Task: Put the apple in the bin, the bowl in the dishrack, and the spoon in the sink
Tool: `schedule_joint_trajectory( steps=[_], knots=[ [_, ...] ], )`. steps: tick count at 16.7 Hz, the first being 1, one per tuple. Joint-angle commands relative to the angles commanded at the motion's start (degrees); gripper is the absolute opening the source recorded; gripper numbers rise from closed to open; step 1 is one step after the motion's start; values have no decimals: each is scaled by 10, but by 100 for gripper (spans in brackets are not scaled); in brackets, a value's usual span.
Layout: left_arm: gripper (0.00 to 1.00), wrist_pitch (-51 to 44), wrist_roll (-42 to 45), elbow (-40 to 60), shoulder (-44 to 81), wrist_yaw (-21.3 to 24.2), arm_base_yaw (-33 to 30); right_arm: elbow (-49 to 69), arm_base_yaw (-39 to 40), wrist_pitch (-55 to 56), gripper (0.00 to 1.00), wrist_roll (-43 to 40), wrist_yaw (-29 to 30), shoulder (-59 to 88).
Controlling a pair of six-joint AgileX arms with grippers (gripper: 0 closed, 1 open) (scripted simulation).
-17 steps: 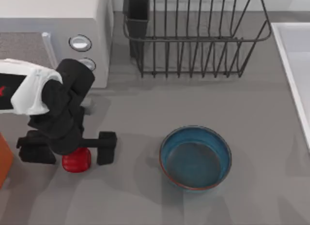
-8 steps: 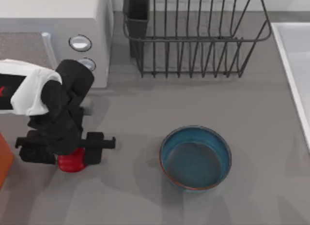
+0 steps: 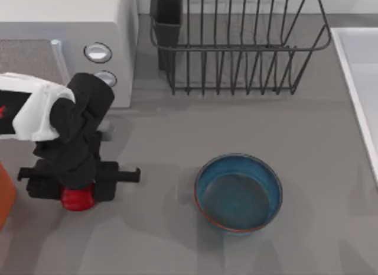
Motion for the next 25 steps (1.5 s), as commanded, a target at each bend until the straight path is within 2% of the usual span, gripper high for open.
schedule_joint_trajectory(
  steps=[5, 6, 8, 18, 25],
  knots=[
    [0, 0, 0, 0, 0, 0, 0, 0, 0, 0, 100, 0, 0, 0],
    [0, -8, 9, 2, -9, -15, 3, 0, 0, 0, 100, 0, 0, 0],
    [0, -17, 8, 8, -11, -15, 3, 0, 0, 0, 100, 0, 0, 0],
    [0, -237, 6, 142, -95, -16, 1, 0, 0, 0, 100, 0, 0, 0],
    [0, -242, 22, 145, -96, -15, 10, 0, 0, 0, 100, 0, 0, 0]
  ],
)
